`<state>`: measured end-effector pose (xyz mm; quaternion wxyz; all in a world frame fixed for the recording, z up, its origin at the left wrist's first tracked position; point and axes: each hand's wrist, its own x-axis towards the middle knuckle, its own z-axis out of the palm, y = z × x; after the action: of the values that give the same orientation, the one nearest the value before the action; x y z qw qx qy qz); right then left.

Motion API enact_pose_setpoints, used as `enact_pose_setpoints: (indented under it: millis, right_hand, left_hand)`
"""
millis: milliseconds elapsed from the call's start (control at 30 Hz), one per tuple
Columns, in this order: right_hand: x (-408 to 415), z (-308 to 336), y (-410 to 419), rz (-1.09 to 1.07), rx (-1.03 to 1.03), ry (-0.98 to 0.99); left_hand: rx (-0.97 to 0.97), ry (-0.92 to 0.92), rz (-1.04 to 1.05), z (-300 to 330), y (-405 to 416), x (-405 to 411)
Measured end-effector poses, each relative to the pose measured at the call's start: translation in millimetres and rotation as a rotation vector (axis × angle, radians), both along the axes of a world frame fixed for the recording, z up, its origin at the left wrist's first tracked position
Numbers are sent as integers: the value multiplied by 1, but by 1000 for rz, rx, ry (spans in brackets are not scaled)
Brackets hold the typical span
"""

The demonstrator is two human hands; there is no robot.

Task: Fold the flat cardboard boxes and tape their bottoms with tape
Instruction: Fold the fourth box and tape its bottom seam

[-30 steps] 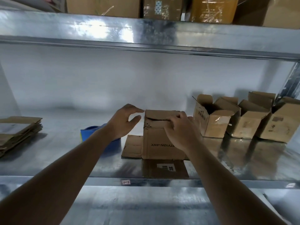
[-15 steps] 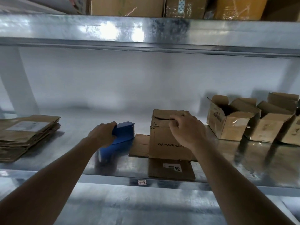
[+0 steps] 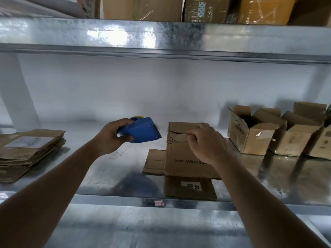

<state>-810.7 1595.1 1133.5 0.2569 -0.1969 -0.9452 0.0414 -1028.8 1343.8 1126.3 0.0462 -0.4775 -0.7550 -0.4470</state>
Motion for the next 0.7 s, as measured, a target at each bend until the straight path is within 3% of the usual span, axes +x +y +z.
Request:
enact_pose_setpoints:
  millis: [267, 533, 700]
  right_hand:
    - [6, 12, 0, 59, -20, -104]
    - [-1, 25, 0, 121, -60, -79]
    - [2, 33, -2, 170, -74, -65]
  left_hand:
    - [41, 4, -163, 23, 12, -3]
    - [76, 29, -184, 46, 17, -6]
    - [52, 143, -149, 56, 29, -9]
